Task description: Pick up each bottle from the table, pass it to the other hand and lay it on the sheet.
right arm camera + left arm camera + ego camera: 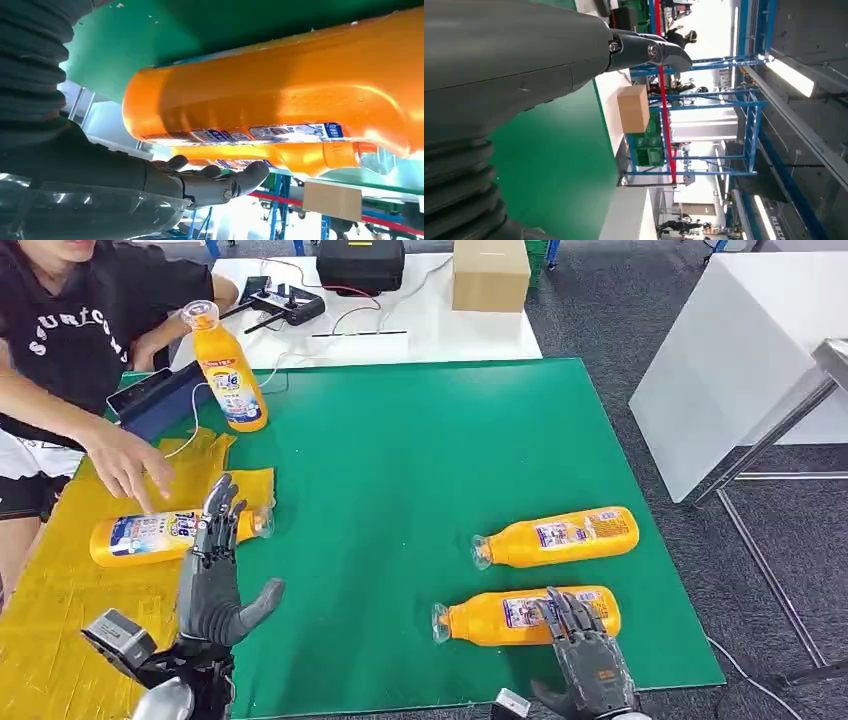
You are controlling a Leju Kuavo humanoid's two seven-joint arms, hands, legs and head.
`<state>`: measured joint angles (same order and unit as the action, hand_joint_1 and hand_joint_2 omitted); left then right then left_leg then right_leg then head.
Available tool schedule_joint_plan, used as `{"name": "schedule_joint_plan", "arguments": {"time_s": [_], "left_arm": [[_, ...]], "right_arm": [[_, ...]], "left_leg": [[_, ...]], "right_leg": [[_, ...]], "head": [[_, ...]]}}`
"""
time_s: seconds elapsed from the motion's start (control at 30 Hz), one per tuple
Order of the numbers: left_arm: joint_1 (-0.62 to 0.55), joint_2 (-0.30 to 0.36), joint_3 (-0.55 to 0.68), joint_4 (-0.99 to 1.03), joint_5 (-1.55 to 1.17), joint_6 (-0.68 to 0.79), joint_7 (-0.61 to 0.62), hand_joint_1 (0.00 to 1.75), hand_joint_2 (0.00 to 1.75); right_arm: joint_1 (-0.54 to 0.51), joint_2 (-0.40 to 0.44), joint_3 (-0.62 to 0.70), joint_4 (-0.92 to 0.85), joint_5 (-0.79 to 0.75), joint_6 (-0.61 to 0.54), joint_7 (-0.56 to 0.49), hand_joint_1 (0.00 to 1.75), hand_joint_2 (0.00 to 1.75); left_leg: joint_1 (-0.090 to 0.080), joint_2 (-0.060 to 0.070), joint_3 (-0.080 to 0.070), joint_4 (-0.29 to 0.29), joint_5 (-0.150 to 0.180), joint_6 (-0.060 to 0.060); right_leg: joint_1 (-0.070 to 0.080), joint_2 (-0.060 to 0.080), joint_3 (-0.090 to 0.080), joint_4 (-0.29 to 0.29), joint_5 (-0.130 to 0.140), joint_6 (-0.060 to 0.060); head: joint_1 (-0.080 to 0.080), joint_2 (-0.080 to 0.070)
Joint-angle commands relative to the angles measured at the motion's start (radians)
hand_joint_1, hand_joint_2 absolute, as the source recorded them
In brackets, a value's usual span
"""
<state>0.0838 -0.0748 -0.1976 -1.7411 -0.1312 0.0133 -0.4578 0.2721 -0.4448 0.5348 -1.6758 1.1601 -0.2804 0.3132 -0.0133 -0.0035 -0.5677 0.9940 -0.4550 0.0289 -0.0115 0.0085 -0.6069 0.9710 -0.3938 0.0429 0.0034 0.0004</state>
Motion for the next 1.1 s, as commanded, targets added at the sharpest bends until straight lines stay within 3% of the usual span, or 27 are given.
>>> {"name": "schedule_joint_plan", "arguments": {"time_s": [0.03, 0.47, 0.87, 0.9, 0.93, 0.97, 1.1], "left_arm": [[-0.019, -0.009, -0.004, 0.035, 0.010, -0.006, 0.009, 0.00, 1.75], [-0.030, -0.012, 0.006, 0.056, 0.025, -0.012, 0.019, 0.00, 1.75], [-0.048, -0.018, -0.003, 0.095, 0.041, -0.021, 0.032, 0.00, 1.75], [-0.050, -0.019, -0.004, 0.099, 0.043, -0.021, 0.033, 0.00, 1.75], [-0.051, -0.019, -0.005, 0.102, 0.044, -0.021, 0.033, 0.00, 1.75], [-0.053, -0.019, -0.006, 0.106, 0.046, -0.022, 0.034, 0.00, 1.75], [-0.058, -0.016, -0.012, 0.111, 0.041, -0.018, 0.032, 0.00, 1.75]], "right_arm": [[-0.043, 0.080, -0.090, 0.136, 0.014, 0.018, -0.022, 0.00, 1.75], [-0.051, 0.119, -0.171, 0.216, 0.025, 0.045, -0.044, 0.00, 1.75], [-0.128, 0.192, -0.253, 0.436, 0.054, 0.060, -0.083, 0.03, 1.75], [-0.139, 0.199, -0.249, 0.460, 0.067, 0.063, -0.086, 0.16, 1.75], [-0.144, 0.204, -0.247, 0.474, 0.073, 0.063, -0.088, 0.47, 1.75], [-0.152, 0.205, -0.240, 0.492, 0.082, 0.067, -0.093, 1.31, 1.75], [-0.161, 0.200, -0.219, 0.520, 0.089, 0.083, -0.106, 1.55, 1.75]], "left_leg": [[0.003, 0.001, 0.006, -0.001, -0.002, -0.003], [0.002, -0.001, 0.007, -0.001, -0.002, -0.003], [0.003, -0.001, 0.014, -0.002, -0.001, -0.002], [0.001, 0.000, 0.014, -0.001, -0.001, -0.001], [0.002, 0.000, 0.014, -0.002, -0.001, -0.001], [0.002, -0.001, 0.014, -0.002, -0.001, 0.000], [0.002, -0.002, 0.018, -0.002, -0.001, -0.001]], "right_leg": [[0.003, 0.000, 0.007, -0.003, -0.001, -0.002], [0.002, -0.002, 0.007, -0.003, -0.001, -0.002], [0.003, -0.002, 0.015, -0.005, 0.000, -0.001], [0.002, -0.001, 0.015, -0.004, 0.000, -0.001], [0.002, -0.001, 0.016, -0.005, 0.000, -0.001], [0.002, -0.002, 0.016, -0.005, 0.000, -0.001], [0.003, -0.003, 0.019, -0.005, 0.000, -0.001]], "head": [[0.000, 0.000], [0.000, 0.000], [0.000, 0.000], [0.000, 0.000], [0.000, 0.000], [0.000, 0.000], [0.000, 0.000]]}}
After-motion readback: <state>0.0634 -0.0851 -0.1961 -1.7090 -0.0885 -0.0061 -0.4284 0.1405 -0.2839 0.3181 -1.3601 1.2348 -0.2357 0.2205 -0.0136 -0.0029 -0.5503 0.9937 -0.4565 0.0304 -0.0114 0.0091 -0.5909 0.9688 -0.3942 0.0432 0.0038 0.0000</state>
